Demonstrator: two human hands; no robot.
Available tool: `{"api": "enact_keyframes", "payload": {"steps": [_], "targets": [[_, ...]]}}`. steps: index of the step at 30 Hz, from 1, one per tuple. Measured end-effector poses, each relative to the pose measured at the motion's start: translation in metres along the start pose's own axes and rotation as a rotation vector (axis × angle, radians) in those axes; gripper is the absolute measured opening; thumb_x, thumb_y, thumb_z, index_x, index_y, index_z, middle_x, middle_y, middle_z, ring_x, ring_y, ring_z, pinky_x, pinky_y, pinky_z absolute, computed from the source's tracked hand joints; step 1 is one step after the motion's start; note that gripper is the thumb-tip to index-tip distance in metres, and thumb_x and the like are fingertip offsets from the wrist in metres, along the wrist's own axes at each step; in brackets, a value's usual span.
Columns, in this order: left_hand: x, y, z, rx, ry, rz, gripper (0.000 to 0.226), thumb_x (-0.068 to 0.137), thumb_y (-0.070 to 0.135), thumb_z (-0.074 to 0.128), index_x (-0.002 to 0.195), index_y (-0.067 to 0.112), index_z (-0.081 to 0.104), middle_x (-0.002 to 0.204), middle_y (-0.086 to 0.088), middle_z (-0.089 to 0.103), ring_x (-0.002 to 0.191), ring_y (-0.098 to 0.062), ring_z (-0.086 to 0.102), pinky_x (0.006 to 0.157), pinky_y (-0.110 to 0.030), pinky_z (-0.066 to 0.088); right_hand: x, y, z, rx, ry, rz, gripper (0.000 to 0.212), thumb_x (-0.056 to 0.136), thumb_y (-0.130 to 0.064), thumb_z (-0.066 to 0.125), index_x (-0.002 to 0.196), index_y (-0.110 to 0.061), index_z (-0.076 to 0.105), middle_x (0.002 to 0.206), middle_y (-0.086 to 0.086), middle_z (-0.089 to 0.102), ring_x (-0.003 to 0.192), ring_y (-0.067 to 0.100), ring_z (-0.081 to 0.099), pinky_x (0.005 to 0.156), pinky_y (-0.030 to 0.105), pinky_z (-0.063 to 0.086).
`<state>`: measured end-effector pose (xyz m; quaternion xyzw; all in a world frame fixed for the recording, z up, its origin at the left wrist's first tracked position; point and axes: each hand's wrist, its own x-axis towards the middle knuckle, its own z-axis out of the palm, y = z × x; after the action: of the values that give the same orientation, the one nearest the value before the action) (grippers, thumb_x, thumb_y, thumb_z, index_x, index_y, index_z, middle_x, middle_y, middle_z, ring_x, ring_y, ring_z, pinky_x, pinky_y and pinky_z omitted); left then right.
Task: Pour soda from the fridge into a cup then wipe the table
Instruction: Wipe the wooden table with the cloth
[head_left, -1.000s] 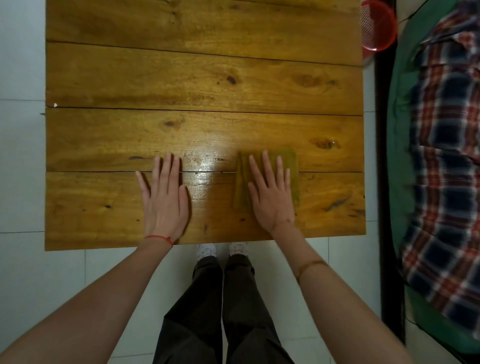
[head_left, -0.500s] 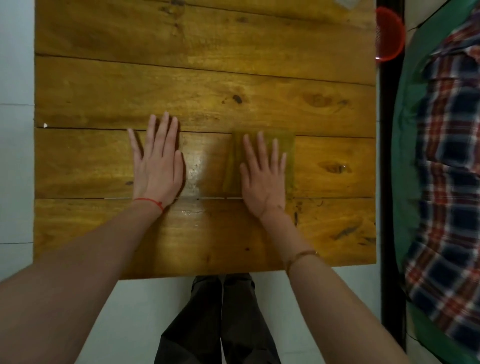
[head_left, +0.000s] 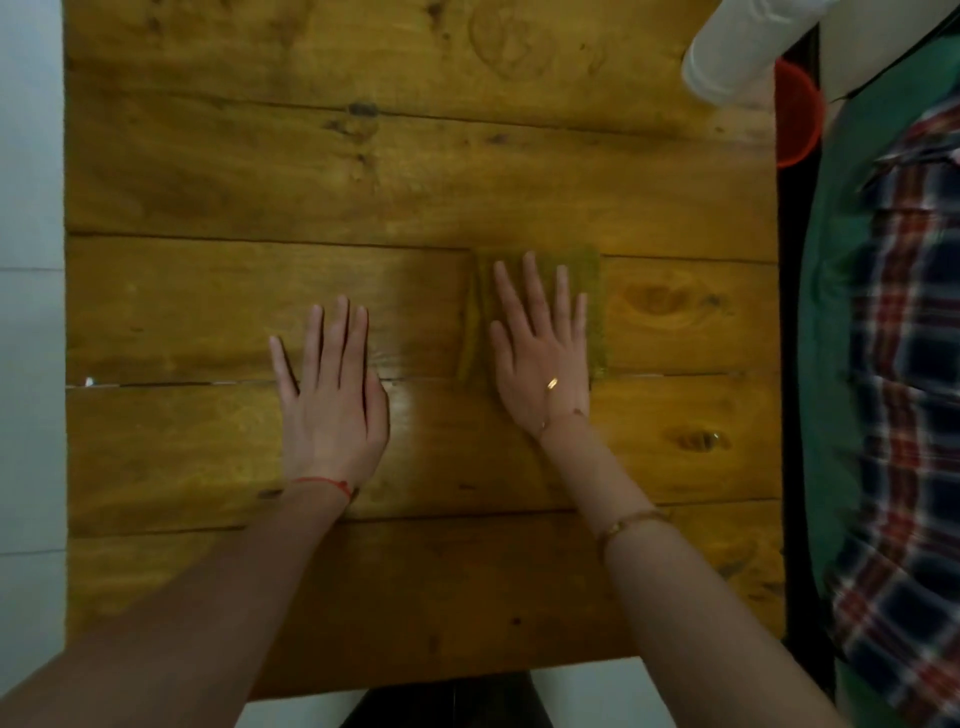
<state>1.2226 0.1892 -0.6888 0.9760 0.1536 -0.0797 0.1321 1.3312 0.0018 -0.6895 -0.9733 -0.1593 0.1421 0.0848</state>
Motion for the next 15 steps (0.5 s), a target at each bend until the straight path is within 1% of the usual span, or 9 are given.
{"api": "enact_keyframes", "payload": {"steps": [2,4,5,7,9,10,12,13,15], "targets": [[0.000,0.000,0.000,0.017,-0.013,-0.003,0.061,0.100,0.032,0.019,0.157,0.016,0.009,0.166,0.000,0.004,0.153,-0.020,-0.002,0.120,-0.060,0.004,0.036,-0.010,-0.004,0.043,0.054,0.175,0.056,0.104,-0.040,0.019,0.156,-0.032,0.002,0.165,-0.003,-0.006,0.151,0.030,-0.010,0.121,0.052,-0.003],[0.001,0.000,-0.001,0.034,-0.021,-0.005,0.061,0.100,0.031,0.021,0.157,0.015,0.010,0.166,-0.001,0.005,0.153,-0.021,0.000,0.120,-0.060,0.005,0.059,-0.035,-0.003,0.070,0.077,0.273,0.056,0.104,-0.041,0.018,0.156,-0.031,-0.001,0.165,-0.002,-0.009,0.150,0.032,-0.014,0.120,0.054,-0.007],[0.001,0.000,-0.001,0.039,-0.021,-0.004,0.061,0.100,0.031,0.022,0.157,0.015,0.010,0.166,-0.001,0.006,0.153,-0.022,0.001,0.120,-0.060,0.006,0.064,-0.050,-0.001,0.078,0.068,0.256,0.057,0.103,-0.041,0.017,0.156,-0.032,-0.002,0.164,-0.001,-0.010,0.150,0.032,-0.015,0.120,0.054,-0.008],[0.002,0.000,-0.002,0.042,-0.029,-0.003,0.061,0.099,0.029,0.024,0.157,0.015,0.011,0.166,-0.001,0.007,0.153,-0.022,0.003,0.119,-0.061,0.006,0.056,-0.071,0.001,0.069,0.020,0.095,0.057,0.103,-0.042,0.017,0.156,-0.032,-0.004,0.164,-0.002,-0.011,0.150,0.031,-0.017,0.120,0.054,-0.007],[0.003,0.000,-0.003,0.038,-0.045,-0.005,0.062,0.099,0.029,0.026,0.157,0.015,0.012,0.166,-0.001,0.006,0.153,-0.022,0.002,0.119,-0.061,0.006,0.037,-0.072,0.001,0.032,-0.043,-0.089,0.056,0.104,-0.042,0.017,0.155,-0.034,-0.003,0.164,-0.004,-0.011,0.150,0.029,-0.017,0.121,0.053,-0.003],[0.003,0.000,-0.003,0.036,-0.051,-0.006,0.062,0.099,0.029,0.027,0.157,0.015,0.012,0.166,0.000,0.006,0.153,-0.022,0.002,0.119,-0.061,0.006,0.031,-0.062,0.000,0.015,-0.056,-0.144,0.056,0.104,-0.043,0.018,0.155,-0.035,-0.002,0.164,-0.005,-0.010,0.150,0.028,-0.016,0.121,0.053,0.000],[0.003,-0.001,-0.004,0.035,-0.065,-0.010,0.062,0.099,0.029,0.027,0.157,0.015,0.012,0.166,0.000,0.005,0.153,-0.022,0.002,0.119,-0.061,0.006,0.030,-0.034,-0.007,-0.009,-0.049,-0.143,0.056,0.104,-0.044,0.019,0.155,-0.036,0.000,0.165,-0.005,-0.008,0.150,0.029,-0.015,0.122,0.053,0.002],[0.003,-0.001,-0.004,0.033,-0.071,-0.012,0.062,0.099,0.030,0.026,0.157,0.015,0.011,0.166,0.000,0.004,0.153,-0.022,0.001,0.119,-0.061,0.005,0.037,-0.020,-0.011,-0.024,-0.031,-0.096,0.056,0.103,-0.045,0.019,0.155,-0.036,0.001,0.165,-0.005,-0.007,0.150,0.031,-0.014,0.122,0.054,0.001],[0.003,-0.001,-0.004,0.037,-0.079,-0.012,0.062,0.099,0.031,0.024,0.157,0.015,0.010,0.166,0.000,0.003,0.153,-0.022,0.001,0.120,-0.061,0.005,0.064,-0.004,-0.018,-0.013,0.006,0.067,0.056,0.103,-0.044,0.018,0.156,-0.035,0.002,0.165,-0.003,-0.006,0.150,0.035,-0.013,0.121,0.055,-0.001]]}}
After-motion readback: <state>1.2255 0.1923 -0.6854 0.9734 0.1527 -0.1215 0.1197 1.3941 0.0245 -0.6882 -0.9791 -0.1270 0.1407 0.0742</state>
